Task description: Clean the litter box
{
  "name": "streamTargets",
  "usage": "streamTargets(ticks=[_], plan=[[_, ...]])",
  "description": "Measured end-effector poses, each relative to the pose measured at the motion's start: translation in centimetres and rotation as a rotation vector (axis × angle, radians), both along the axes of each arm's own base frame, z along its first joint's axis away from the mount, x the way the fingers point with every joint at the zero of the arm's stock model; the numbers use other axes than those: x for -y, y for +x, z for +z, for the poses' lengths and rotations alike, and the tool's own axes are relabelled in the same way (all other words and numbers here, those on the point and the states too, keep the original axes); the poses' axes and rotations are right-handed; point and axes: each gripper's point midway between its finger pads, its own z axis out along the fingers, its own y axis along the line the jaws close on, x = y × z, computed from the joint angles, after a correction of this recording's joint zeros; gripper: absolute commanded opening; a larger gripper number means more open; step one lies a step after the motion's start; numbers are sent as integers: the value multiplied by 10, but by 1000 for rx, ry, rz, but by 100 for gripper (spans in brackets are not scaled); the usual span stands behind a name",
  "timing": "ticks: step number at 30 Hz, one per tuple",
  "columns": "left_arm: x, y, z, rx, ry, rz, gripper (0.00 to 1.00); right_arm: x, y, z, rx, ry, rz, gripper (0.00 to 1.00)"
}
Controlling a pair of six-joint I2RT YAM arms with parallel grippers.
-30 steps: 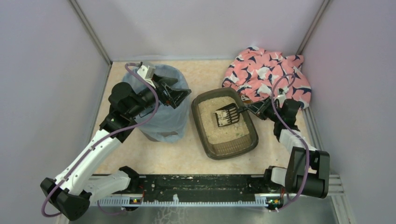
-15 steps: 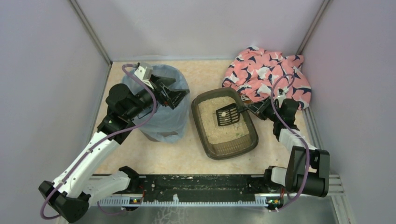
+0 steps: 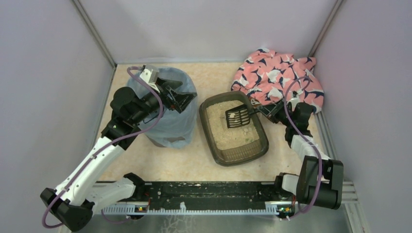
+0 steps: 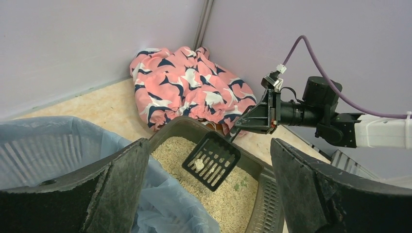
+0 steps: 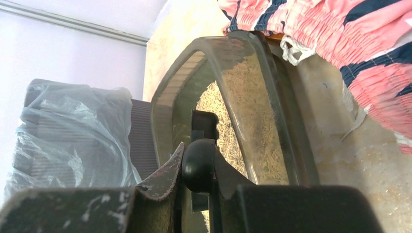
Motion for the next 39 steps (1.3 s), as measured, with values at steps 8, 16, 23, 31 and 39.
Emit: streamTargets(ticks=[8, 16, 23, 31, 39], plan=[[-5, -1, 2, -1, -3, 22, 99, 2, -5, 8, -37, 25, -18, 0], [-21, -8, 14, -6, 1, 78, 99, 2, 10, 84, 61, 27, -15, 0], [-34, -12, 20, 8, 9, 125, 99, -27, 17, 138, 119, 50, 38, 0], [-42, -15, 21, 32, 27, 154, 99, -64, 39, 201, 203, 67, 95, 0], [-46, -10, 6, 30, 61, 182, 99, -119, 54, 236, 242, 91, 186, 0]])
